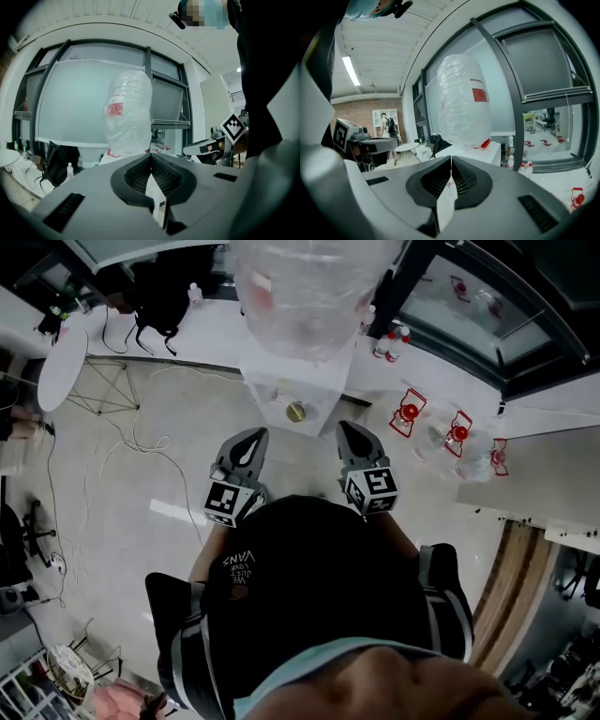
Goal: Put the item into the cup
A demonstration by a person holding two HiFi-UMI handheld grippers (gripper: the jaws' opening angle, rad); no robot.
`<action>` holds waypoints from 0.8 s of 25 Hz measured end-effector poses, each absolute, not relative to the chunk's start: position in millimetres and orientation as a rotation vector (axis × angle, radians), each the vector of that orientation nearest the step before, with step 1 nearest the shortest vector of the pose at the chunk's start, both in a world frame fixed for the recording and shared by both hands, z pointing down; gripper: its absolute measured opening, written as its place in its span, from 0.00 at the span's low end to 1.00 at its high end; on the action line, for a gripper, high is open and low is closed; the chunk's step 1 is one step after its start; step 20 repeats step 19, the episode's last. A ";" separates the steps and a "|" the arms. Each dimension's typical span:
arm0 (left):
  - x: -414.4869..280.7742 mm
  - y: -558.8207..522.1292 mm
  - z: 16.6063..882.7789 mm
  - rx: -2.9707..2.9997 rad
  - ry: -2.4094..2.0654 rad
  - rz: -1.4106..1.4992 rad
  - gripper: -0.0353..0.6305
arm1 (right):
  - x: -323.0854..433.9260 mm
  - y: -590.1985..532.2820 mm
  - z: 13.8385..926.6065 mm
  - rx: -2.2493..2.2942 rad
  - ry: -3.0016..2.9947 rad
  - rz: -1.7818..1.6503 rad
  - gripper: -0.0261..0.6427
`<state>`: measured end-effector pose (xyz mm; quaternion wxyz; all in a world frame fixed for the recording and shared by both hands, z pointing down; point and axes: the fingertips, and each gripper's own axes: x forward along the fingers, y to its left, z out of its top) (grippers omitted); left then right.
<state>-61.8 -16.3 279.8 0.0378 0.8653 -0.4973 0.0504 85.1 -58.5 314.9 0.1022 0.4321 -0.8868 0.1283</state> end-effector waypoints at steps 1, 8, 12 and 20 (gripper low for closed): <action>-62.3 -15.2 279.3 2.649 -1.539 0.151 0.08 | 85.6 -57.7 315.2 1.267 -2.620 0.374 0.11; -62.4 -11.8 277.6 2.614 -1.597 0.145 0.08 | 88.1 -50.9 322.3 1.208 -2.629 0.394 0.11; -58.6 -11.5 276.1 2.607 -1.615 0.134 0.08 | 91.4 -51.0 325.2 1.191 -2.625 0.395 0.11; -56.5 -12.1 279.4 2.598 -1.615 0.122 0.08 | 92.0 -53.6 327.7 1.172 -2.624 0.385 0.10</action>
